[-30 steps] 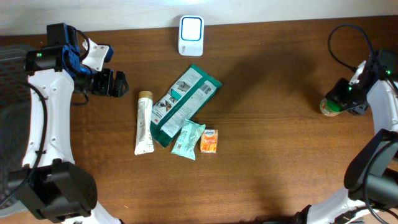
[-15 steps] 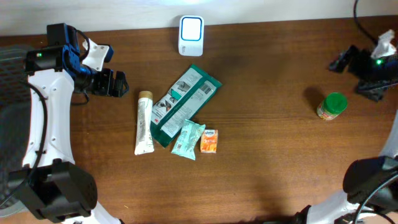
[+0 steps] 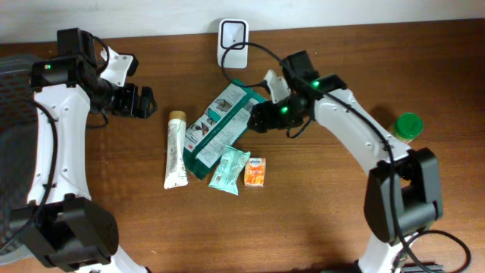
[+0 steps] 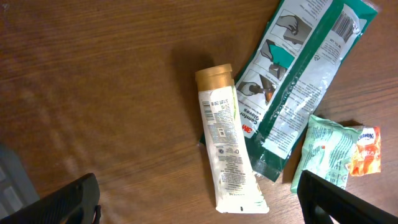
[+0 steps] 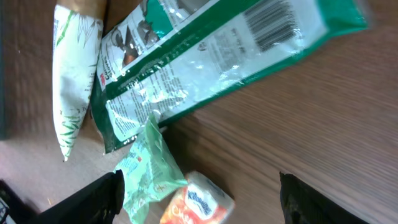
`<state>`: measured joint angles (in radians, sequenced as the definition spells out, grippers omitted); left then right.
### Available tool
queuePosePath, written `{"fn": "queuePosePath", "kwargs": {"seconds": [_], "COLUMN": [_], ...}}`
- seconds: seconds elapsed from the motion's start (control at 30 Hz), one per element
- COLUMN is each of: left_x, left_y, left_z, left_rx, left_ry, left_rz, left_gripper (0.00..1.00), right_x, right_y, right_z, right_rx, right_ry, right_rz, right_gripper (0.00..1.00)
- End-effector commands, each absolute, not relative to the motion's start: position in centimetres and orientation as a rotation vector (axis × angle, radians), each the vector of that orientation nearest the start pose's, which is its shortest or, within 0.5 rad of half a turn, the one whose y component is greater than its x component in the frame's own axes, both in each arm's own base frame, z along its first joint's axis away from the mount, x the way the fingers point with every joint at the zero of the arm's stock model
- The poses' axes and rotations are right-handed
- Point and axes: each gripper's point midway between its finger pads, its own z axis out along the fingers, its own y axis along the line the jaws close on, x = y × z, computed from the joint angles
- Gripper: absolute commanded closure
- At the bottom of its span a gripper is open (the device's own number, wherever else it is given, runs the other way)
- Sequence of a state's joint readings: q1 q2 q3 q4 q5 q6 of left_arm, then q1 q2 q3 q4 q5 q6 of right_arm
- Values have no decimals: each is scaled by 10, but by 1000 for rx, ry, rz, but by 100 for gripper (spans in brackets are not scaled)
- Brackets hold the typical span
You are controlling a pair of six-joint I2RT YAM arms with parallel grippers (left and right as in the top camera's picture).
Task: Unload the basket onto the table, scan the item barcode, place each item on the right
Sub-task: 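Release the jar at the right and reach the right gripper to the wipes pack, then grasp the light green wipes pack with the right gripper and lift it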
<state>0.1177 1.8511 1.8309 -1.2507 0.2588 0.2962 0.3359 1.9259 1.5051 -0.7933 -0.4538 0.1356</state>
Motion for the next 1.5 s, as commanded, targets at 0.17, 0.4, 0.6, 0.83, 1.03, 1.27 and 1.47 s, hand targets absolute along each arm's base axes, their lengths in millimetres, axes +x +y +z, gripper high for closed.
{"fn": "queuePosePath", "kwargs": {"seconds": [0.17, 0.4, 0.6, 0.83, 1.03, 1.27, 1.47], "left_x": [413, 413, 413, 413, 413, 413, 413], "left_y": [4, 4, 4, 4, 4, 4, 4], "left_z": [205, 205, 205, 205, 205, 205, 205], "left_rx": [318, 319, 318, 318, 318, 318, 318], "left_ry": [2730, 2730, 2730, 2730, 2730, 2730, 2730], "left_rz": [-271, -270, -271, -271, -271, -271, -271], "left_gripper": [1, 1, 1, 1, 1, 1, 1], "right_x": [385, 374, 343, 326, 337, 366, 340], "right_y": [255, 281, 285, 284, 271, 117, 107], "right_z": [68, 36, 27, 22, 45, 150, 69], "right_rx": [-532, -642, -719, -809, -753, 337, 458], "right_ry": [2783, 2799, 2889, 2889, 2867, 2831, 2931], "right_rz": [772, 777, 895, 977, 912, 320, 319], "right_gripper": [23, 23, 30, 50, 96, 96, 96]}}
